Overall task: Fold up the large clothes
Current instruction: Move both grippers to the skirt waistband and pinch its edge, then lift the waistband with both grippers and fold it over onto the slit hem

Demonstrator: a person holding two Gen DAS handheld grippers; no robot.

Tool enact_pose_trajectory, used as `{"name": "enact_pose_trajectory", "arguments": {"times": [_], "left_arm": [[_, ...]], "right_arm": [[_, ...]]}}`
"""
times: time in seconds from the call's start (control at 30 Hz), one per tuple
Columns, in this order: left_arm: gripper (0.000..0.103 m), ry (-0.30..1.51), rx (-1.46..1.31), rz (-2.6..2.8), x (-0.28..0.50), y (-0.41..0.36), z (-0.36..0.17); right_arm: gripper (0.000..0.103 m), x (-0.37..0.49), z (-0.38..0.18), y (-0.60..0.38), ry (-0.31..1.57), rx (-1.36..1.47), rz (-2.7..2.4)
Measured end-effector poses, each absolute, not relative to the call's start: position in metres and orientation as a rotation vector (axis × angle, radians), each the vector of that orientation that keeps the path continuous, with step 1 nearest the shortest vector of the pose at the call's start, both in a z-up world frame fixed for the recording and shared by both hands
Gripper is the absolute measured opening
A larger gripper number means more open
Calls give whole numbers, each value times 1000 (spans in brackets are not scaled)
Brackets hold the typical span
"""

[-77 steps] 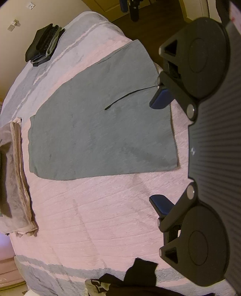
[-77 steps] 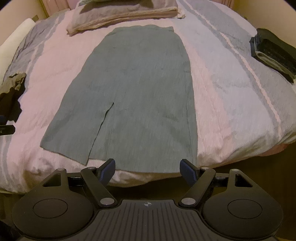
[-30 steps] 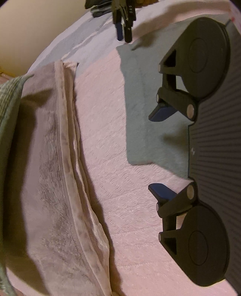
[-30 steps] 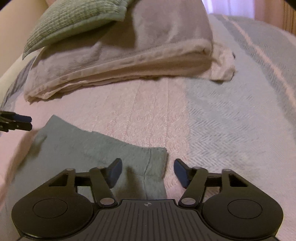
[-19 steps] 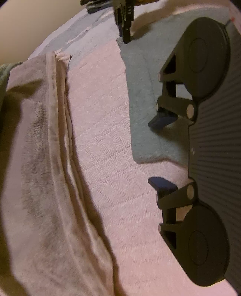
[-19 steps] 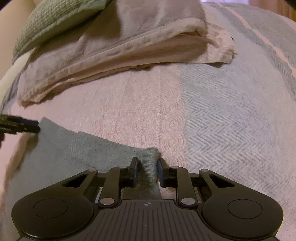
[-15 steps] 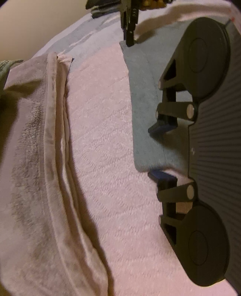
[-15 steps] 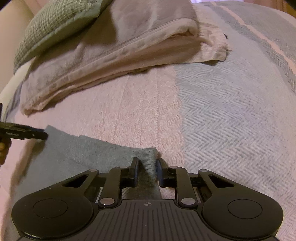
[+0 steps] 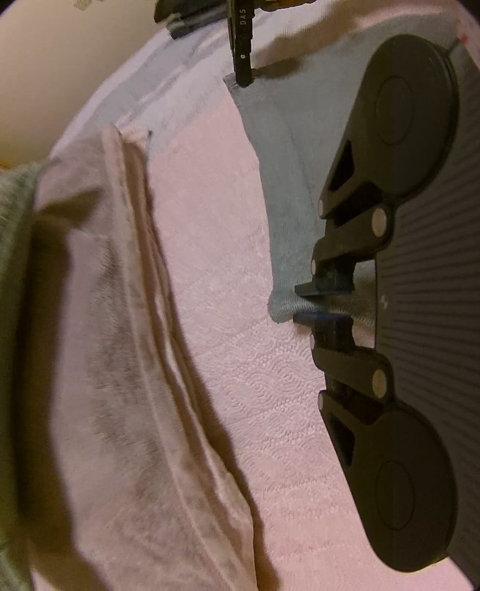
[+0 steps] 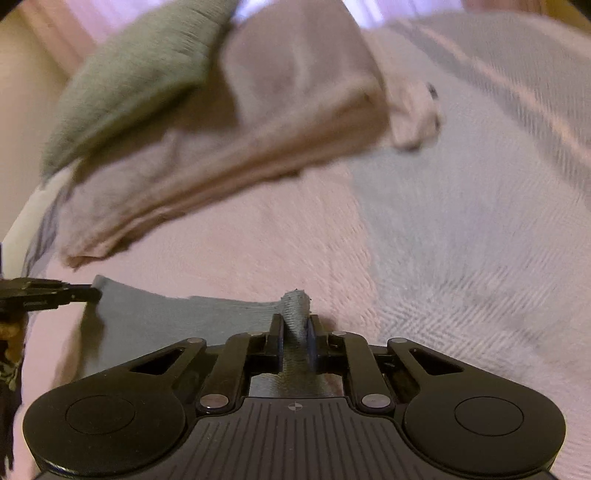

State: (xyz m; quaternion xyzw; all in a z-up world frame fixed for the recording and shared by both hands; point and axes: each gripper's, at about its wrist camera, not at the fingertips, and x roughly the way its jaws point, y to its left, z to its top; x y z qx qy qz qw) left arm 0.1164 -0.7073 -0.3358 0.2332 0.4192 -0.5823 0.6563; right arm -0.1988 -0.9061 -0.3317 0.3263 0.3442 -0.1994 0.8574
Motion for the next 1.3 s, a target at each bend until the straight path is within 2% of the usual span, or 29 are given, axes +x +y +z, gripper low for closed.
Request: {"name": "enact_pose_trajectory", "arguments": {"times": [0.13, 0.3, 0.5, 0.7, 0.9, 0.97, 1.07, 1.13, 1.2, 1.3], "left_arm": [[5, 877, 468, -1384, 96, -664, -296], [5, 761, 412, -1448, 46, -572, -241], [5, 689, 421, -1499, -9, -420, -208], [5, 693, 542, -1561, -71, -279, -230], [5, 817, 677, -1536, -110, -215, -298], [6, 858, 699, -1521, -114, -207, -307], [8, 927, 678, -1476, -110, -191, -307], [14, 1032, 603, -1410, -100, -184, -304], [21, 1162, 485, -1327, -89, -181, -301], [25, 1335, 273, -1218, -71, -186, -305]], "right_arm": [[8, -227, -276, -863, 665, 568, -372], [8, -282, -216, -770, 610, 387, -333], [8, -350, -191, -638, 603, 245, -336], [8, -419, -222, -497, 679, 197, -338], [9, -443, -306, -409, 874, 181, -339], [15, -447, -321, -399, 957, 230, -362], [23, -459, -318, -393, 960, 339, -394], [33, -465, -311, -394, 932, 464, -439], [53, -471, -304, -395, 885, 603, -482], [60, -469, -303, -404, 797, 801, -534]]}}
